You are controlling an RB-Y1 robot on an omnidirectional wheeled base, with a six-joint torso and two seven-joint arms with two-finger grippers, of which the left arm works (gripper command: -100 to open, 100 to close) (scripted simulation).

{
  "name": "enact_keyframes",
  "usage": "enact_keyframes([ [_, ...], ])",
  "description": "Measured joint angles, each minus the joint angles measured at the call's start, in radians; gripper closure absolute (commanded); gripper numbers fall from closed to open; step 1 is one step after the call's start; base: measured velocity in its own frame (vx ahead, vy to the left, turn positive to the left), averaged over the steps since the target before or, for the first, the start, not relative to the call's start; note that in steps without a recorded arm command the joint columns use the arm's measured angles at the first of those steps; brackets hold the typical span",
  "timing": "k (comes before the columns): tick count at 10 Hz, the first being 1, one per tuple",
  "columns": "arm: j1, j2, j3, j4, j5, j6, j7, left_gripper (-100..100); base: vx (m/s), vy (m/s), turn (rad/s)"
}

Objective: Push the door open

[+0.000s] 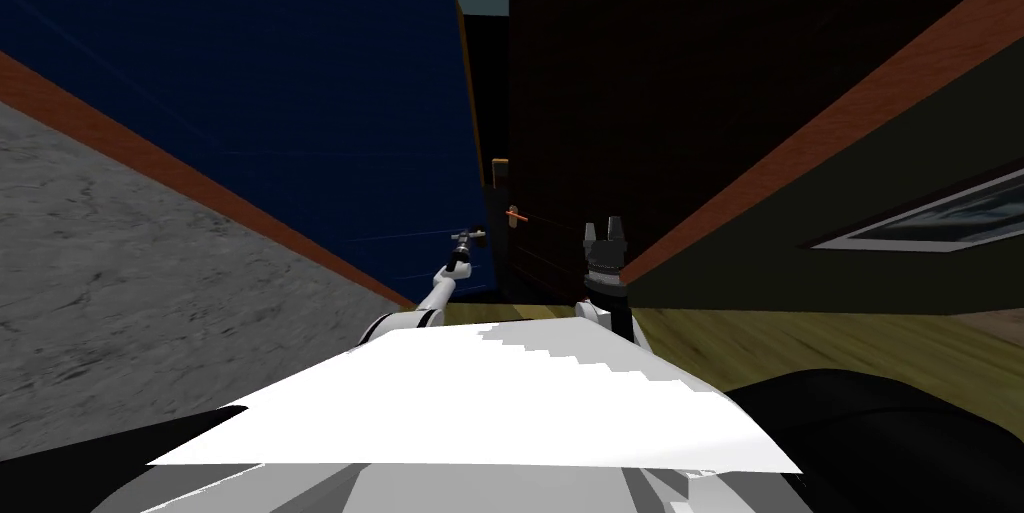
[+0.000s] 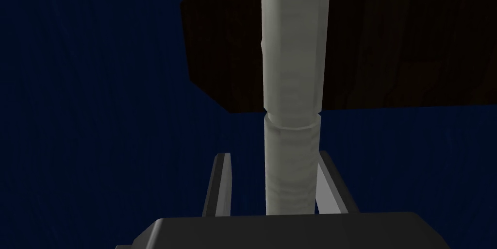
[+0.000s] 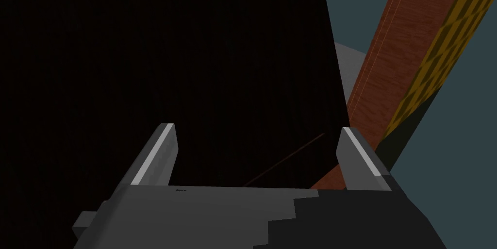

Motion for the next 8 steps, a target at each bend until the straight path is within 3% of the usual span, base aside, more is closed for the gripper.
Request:
enact_keyframes([
  [1, -0.034, 0.007, 0.031, 0.065, 0.004, -0.032, -0.008, 100, 0.049, -0.004, -0.086],
  [3, 0.005, 0.003, 0.036, 0.008, 0.0, -0.014, -0.01, 100, 0.017, -0.002, -0.048],
  [4, -0.008, 0.001, 0.064, 0.016, 0.002, -0.014, -0.023, 100, 0.038, 0.001, -0.076],
  [5, 0.012, -0.01, 0.077, -0.031, 0.001, 0.004, -0.037, 100, 0.025, 0.001, -0.013],
  [7, 0.016, -0.007, 0.076, -0.031, 0.0, -0.001, -0.036, 100, 0.018, -0.009, -0.058],
  [8, 0.008, -0.004, 0.1, -0.016, 0.002, -0.006, -0.042, 100, 0.068, -0.007, -0.199],
])
